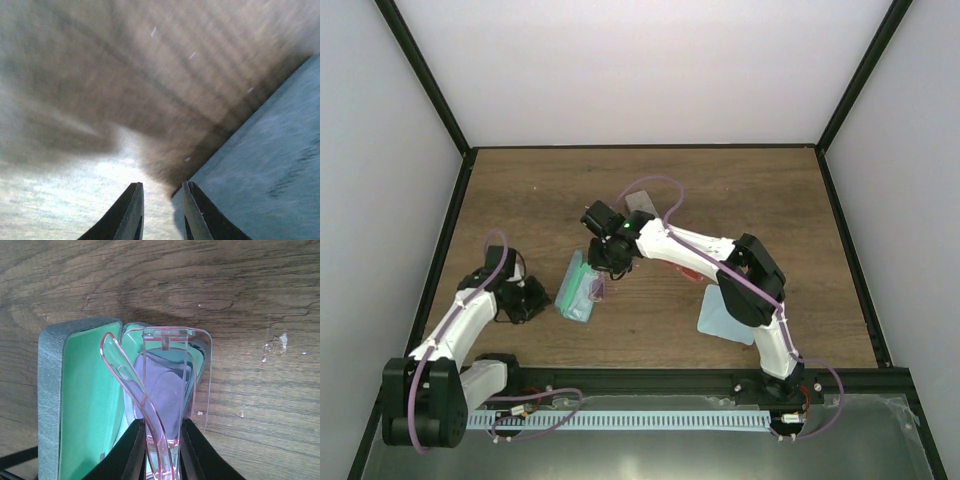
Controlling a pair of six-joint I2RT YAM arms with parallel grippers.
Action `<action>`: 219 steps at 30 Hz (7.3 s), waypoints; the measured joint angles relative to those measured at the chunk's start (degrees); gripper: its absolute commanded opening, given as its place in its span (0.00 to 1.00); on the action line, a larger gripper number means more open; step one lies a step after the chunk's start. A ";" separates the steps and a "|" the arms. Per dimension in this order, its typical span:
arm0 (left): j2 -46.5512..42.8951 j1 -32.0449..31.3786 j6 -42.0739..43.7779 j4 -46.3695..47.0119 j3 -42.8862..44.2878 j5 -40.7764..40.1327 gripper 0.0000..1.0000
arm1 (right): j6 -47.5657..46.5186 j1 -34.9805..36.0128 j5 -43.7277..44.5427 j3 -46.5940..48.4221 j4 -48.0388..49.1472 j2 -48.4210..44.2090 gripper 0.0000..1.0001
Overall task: Organize the sunglasses
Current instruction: Move the sunglasses case at the center of the board, then place the sunglasses in the sunglasses case, then close the sunglasses case at the center of the board, then move the sunglasses case at the center of the board.
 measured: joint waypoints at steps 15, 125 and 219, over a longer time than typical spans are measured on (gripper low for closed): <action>-2.58 -7.39 -7.48 6.45 -9.03 3.91 0.21 | -1.97 0.00 -1.75 -4.46 2.01 -0.42 0.10; 4.74 -13.68 -6.16 4.87 -3.32 -1.40 0.23 | -17.25 1.92 0.52 -1.36 3.13 1.01 0.24; 33.42 -28.15 -3.52 -3.76 41.24 -8.09 0.66 | -25.20 -8.09 -9.94 -23.26 20.17 -9.92 0.52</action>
